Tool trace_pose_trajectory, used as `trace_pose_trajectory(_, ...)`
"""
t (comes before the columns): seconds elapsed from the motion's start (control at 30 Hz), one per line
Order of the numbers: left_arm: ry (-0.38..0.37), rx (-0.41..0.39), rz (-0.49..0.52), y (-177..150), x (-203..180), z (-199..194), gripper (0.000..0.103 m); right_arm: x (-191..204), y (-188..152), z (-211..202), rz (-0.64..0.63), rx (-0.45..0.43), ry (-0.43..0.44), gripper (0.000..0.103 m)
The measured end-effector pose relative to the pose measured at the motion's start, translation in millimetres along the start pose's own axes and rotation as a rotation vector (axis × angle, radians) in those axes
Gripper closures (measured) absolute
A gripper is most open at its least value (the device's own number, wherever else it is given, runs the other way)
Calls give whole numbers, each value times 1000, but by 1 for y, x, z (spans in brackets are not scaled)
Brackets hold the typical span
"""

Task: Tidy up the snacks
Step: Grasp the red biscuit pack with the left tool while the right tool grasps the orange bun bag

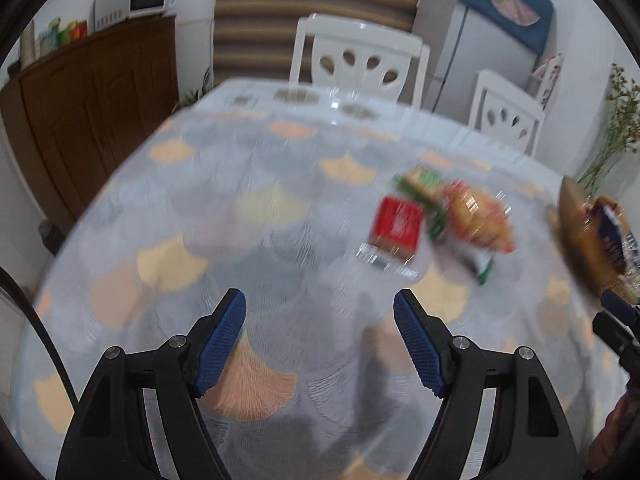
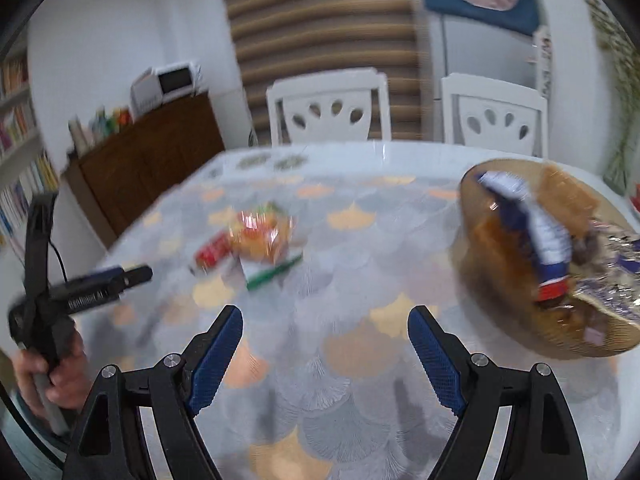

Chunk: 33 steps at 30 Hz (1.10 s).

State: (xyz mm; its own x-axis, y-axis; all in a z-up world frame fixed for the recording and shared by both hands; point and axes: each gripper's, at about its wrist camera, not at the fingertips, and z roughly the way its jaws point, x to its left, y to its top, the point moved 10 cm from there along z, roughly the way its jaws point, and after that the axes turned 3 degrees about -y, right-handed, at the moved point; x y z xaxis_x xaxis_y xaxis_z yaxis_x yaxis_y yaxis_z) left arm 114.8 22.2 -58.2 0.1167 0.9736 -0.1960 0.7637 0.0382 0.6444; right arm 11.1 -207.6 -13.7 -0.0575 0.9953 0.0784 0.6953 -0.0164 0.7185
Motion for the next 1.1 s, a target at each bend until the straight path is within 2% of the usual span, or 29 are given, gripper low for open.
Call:
trace_pose_trajectory(0.07,-25,31,-24,-6,3,5,30,-3,-14,12,2,29,7,20)
trace_pose_trajectory(0.13,-38,7,-37,-5,6,2,30,-7,-21,25,22,74,2,20)
trace_pose_trajectory(0.27,-51,6,-62,-7,10,1,30,-8,-20,26,28,71,17,19)
trace_pose_trajectory(0.4,-39,13,-39,-8,7,2,30,-5,-20,25,21,81,26,19)
trace_pose_trajectory(0.47,-14,37,-11,-8,3,4,30,0,-21,25,6,110,59,19)
trace_pose_trajectory(0.53,-28,70,27,-6,-5,2,30,6,-20,25,-5,158,111,19)
trace_pose_trajectory(0.67,-37,76,133,16,-31,-8,29,21,18,12,-23,154,232,19)
trace_pose_trajectory(0.73,-44,56,191,31,-44,-4,28,30,48,9,-76,121,269,0)
trace_pose_trajectory(0.87,-130,73,173,40,-55,26,30,45,77,24,-229,66,231,0)
trace_pose_trajectory(0.97,-134,94,179,39,-55,50,36,58,82,47,-336,81,236,0)
trace_pose_trajectory(1.1,-142,100,169,38,-53,60,48,74,78,74,-472,101,232,0)
